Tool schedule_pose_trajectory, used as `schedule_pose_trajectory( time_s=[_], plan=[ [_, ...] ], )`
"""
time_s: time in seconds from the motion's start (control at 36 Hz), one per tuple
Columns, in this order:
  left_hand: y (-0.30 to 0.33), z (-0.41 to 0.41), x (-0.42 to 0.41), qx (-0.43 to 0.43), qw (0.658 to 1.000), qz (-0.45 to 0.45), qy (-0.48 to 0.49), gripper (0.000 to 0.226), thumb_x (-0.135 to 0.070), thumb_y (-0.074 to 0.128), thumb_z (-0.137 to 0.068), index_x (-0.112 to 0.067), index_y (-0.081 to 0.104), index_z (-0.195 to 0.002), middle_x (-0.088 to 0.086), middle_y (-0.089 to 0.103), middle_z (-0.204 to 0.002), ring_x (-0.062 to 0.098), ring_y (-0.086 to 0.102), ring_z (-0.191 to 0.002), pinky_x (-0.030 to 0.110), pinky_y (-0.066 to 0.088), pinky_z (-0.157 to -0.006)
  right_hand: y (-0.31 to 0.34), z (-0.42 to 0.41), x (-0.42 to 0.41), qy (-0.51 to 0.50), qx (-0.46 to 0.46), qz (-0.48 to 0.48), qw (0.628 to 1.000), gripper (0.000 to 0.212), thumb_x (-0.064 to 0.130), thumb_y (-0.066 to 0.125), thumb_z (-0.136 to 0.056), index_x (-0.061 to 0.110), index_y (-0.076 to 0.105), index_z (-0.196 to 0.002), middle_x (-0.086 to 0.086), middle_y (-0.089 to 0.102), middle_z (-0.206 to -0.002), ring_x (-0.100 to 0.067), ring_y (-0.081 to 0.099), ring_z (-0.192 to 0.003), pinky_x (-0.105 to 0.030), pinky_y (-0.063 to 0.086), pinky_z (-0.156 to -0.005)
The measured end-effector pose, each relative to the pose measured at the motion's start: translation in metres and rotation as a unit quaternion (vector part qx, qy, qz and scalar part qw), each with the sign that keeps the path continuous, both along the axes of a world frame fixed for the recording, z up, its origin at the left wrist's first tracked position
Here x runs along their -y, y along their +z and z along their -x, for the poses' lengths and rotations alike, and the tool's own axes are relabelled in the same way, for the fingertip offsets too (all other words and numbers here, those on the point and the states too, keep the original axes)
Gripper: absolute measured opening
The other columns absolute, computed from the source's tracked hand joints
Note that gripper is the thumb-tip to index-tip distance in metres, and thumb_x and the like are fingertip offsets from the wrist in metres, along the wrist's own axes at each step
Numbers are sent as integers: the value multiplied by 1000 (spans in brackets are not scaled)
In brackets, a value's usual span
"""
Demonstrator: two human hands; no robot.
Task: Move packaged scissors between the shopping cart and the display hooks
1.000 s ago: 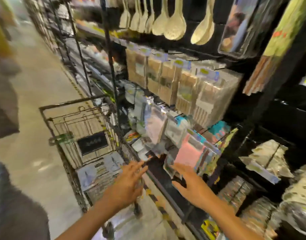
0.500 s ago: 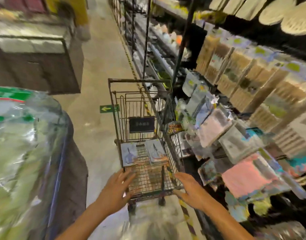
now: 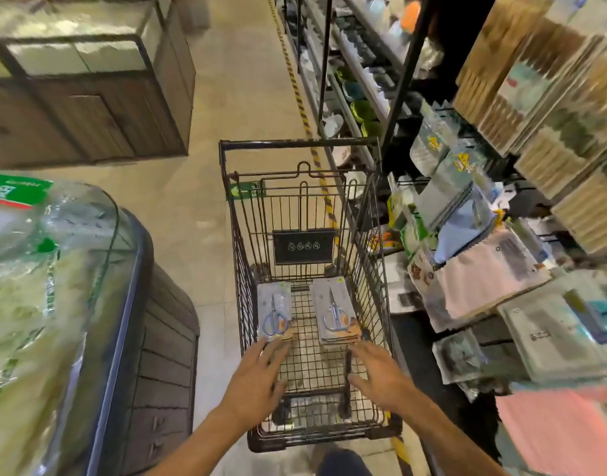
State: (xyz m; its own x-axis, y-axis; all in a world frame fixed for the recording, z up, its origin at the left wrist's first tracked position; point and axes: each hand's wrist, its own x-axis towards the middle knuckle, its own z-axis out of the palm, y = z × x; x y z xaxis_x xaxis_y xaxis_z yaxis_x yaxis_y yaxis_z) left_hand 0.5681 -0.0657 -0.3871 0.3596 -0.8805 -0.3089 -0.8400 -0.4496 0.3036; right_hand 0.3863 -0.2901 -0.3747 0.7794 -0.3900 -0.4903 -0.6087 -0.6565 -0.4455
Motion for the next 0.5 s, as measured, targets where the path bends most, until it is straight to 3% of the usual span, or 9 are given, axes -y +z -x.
schedule_pose_trajectory(
  time_s=[0.11,0.22,0.33,0.42,0.5],
  plan=[
    [-24,-14,40,17,999,-49,7,62,-52,40,-93,-25,37,-149,4,54,-149,33,50,-138,41,30,-119,-21,-16,32,-19,-5,-20,1000,53,33,58,-99,25,42,-148,3,37,-154,-19,28,-146,-29,22,-118],
    [-39,-22,70,-22,996,-82,42,65,-48,39,-99,-22,30,-157,5,32,-162,35,26,-151,45,12,-125,-53,-29,56,-5,-27,-40,999,57,34,57,-98,26,38,-151,2,39,-154,-23,34,-145,-32,31,-115],
    [-64,-25,87,-52,991,-113,46,67,-48,39,-95,-14,42,-152,16,48,-153,40,41,-143,52,30,-117,-82,-37,67,-5,-60,-45,997,55,32,55,-99,18,39,-150,-7,45,-148,-29,40,-138,-37,36,-110],
    [-85,-28,95,-77,987,-127,65,75,-53,23,-94,-16,31,-158,13,30,-163,38,22,-153,52,22,-124,-109,-42,71,-23,-52,-59,997,53,37,54,-98,18,44,-146,-4,50,-145,-27,43,-137,-34,34,-111],
    [-109,-29,105,-93,982,-147,74,80,-57,17,-91,-17,30,-159,11,26,-165,38,20,-153,52,19,-125,-138,-43,71,-63,-62,-74,993,56,37,60,-97,16,47,-146,-4,44,-149,-22,35,-142,-32,23,-121]
  ],
)
